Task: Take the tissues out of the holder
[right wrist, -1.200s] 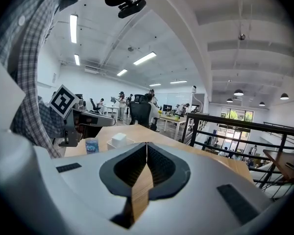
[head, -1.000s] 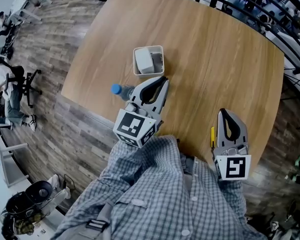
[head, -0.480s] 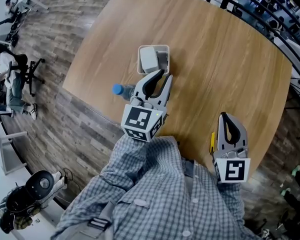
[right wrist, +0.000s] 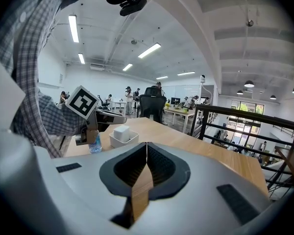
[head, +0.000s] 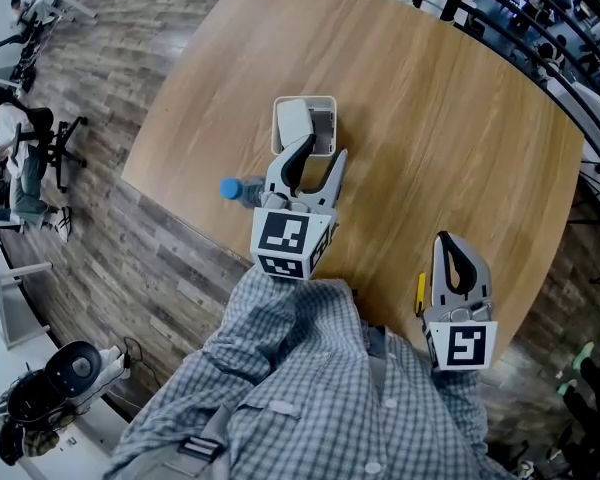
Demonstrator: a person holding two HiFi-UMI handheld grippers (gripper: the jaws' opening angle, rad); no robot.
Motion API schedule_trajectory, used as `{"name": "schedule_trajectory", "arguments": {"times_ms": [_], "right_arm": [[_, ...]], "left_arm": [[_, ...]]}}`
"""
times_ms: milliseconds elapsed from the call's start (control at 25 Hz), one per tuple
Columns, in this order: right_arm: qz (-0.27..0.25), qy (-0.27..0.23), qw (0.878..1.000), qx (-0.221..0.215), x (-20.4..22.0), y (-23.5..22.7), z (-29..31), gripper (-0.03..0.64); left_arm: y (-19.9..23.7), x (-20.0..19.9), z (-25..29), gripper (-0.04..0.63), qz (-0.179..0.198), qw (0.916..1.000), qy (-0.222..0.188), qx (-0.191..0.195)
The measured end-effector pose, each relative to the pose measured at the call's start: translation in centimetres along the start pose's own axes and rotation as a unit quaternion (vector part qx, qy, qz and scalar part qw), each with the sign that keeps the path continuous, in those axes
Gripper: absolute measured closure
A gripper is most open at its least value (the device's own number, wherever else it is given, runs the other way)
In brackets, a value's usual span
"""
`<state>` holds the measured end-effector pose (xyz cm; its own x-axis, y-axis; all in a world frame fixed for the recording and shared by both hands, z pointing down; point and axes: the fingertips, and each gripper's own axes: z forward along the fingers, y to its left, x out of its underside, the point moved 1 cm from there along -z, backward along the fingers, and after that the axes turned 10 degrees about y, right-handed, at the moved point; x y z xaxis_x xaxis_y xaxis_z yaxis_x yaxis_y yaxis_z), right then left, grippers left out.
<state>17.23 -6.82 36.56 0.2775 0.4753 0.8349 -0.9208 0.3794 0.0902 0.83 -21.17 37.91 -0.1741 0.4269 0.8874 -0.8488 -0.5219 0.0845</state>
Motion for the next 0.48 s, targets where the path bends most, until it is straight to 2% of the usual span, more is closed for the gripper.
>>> {"name": "schedule_trajectory", "arguments": {"times_ms": [280, 480], "right_arm": [[-0.005, 0.016, 1.0, -0.001, 0.3, -0.4, 0.7, 0.603], [0.012, 0.002, 1.0, 0.0, -0.1, -0.8, 1.2, 0.603]], "left_arm": [[1.8, -0.2, 1.1, 0.344, -0.012, 0.9991, -0.002, -0.04], [2.8, -0.2, 2.0, 0.31, -0.023, 0.9973, -0.007, -0.07]]}}
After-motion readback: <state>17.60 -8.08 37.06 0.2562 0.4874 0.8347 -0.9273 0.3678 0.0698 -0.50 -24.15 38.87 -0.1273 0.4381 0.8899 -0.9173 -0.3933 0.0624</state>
